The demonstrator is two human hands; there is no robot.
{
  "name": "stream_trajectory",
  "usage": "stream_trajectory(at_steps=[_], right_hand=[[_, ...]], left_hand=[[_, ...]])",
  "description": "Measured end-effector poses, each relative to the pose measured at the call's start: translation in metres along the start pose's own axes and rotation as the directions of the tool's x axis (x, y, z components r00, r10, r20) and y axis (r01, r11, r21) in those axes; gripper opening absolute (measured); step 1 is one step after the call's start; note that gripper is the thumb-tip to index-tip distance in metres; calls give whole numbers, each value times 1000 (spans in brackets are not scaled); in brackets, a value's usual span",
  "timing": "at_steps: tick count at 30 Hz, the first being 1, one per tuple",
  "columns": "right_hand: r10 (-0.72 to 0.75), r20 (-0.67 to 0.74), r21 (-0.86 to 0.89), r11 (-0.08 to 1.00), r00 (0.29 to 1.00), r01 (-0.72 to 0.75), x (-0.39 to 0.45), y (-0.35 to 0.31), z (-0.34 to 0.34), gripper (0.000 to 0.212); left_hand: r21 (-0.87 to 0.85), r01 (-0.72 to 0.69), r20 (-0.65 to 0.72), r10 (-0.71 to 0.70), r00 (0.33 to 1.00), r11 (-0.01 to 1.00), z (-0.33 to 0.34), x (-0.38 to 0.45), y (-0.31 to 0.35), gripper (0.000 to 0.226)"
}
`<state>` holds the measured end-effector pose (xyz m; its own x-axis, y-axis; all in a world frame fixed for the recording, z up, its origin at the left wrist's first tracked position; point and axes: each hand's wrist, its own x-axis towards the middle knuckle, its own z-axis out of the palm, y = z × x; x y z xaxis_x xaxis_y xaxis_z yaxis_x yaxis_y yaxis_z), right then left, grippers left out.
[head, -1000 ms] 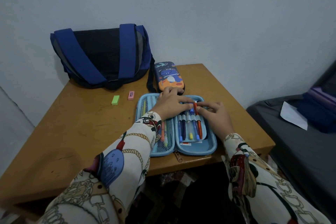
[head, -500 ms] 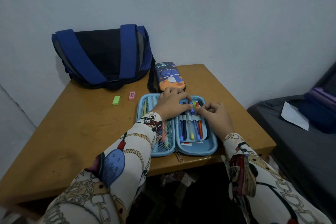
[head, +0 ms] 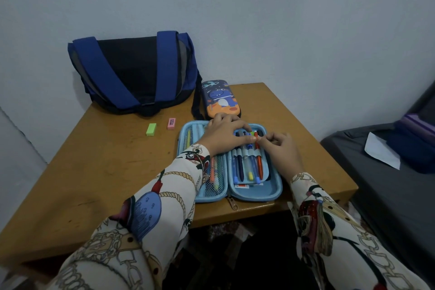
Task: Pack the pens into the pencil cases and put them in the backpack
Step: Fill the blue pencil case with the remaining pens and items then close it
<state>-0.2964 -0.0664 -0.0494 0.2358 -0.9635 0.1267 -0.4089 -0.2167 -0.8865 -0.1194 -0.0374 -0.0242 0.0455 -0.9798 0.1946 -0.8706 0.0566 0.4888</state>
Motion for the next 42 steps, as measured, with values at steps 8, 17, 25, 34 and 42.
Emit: stream_trajectory(at_steps=[8, 17, 25, 34, 42], right_hand=[[-15, 1, -20, 1000, 1000, 15, 0, 0, -1, 23], [-9, -7, 30, 999, 1000, 9, 2, 1, 0, 11], [9, 17, 81, 997, 1000, -10, 2, 0, 0, 9], [11, 12, 81, 997, 1000, -12, 2, 2, 1, 13], [19, 3, 71, 997, 1000, -19, 1, -1, 0, 9]], left_hand=[[-67, 18, -11, -19, 1000, 998, 0, -1, -1, 17], [-123, 18, -34, -22, 999, 992, 0, 1, -5, 26], [-84, 1, -39, -4, 999, 996, 1, 1, -6, 30], [-34, -8, -36, 7, 999, 999, 1, 0, -5, 37], [-265, 51, -169, -98, 981, 963, 1, 5, -7, 20]])
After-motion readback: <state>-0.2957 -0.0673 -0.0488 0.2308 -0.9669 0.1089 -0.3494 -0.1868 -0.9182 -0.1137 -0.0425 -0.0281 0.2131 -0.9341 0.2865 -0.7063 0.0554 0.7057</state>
